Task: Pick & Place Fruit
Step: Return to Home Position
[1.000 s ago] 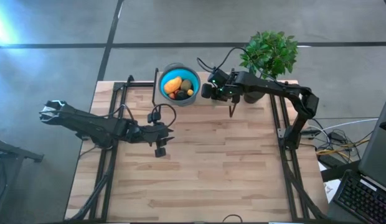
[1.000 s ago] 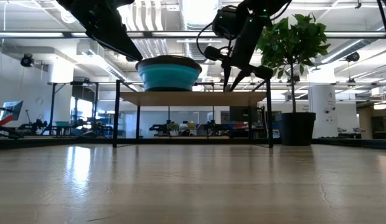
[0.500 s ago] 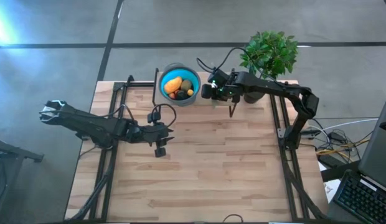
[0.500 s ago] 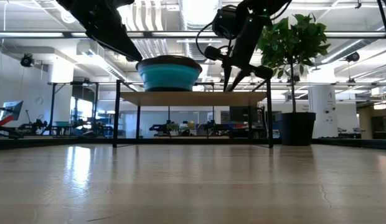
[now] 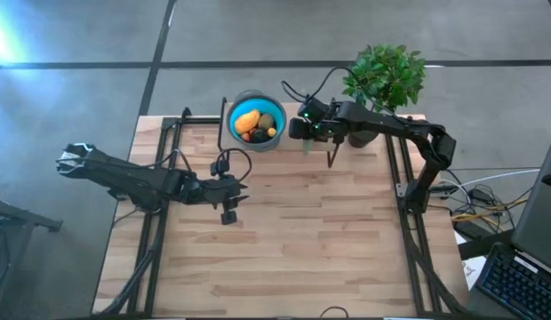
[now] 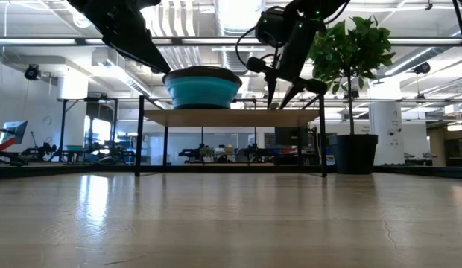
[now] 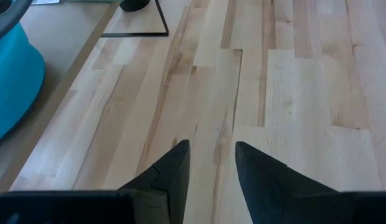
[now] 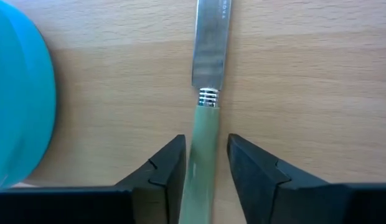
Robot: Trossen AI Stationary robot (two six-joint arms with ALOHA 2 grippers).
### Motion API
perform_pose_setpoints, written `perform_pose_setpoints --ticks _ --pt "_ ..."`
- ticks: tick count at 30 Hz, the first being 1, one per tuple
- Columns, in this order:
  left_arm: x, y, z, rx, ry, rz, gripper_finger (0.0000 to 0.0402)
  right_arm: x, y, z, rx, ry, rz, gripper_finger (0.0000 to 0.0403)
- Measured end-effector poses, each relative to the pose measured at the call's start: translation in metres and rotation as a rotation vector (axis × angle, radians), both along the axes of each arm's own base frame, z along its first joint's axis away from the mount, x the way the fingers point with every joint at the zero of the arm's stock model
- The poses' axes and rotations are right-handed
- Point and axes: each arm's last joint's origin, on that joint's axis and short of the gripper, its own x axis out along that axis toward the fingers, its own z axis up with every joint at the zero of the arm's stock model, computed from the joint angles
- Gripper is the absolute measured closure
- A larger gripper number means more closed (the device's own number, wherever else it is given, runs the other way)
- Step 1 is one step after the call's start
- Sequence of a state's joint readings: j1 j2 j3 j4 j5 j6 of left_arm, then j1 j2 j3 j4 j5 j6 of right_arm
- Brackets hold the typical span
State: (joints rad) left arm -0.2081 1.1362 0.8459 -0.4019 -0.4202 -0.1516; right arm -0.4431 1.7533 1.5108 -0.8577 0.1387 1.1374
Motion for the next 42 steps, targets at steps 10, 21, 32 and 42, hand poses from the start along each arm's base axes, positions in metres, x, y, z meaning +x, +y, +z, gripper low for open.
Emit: perform_pose_setpoints --ticks 10,21,32,42 --pt "-0.001 0.000 0.001 -0.014 -0.004 -0.007 0.0268 -0.004 0.002 0.008 -0.027 -0.003 0.054 0.0257" --pt "-0.011 0.001 0.013 -0.044 -0.060 -0.024 0.0268 -0.015 0.018 0.040 -0.133 -0.046 0.198 0.0229" --pt "-0.035 0.006 0.030 -0.064 -0.111 -0.056 0.0301 -0.030 0.060 0.080 -0.326 -0.072 0.442 0.0226" --pt "-0.052 0.008 0.024 -0.067 -0.143 -0.129 0.0394 -0.043 0.095 0.090 -0.479 -0.050 0.666 0.0268"
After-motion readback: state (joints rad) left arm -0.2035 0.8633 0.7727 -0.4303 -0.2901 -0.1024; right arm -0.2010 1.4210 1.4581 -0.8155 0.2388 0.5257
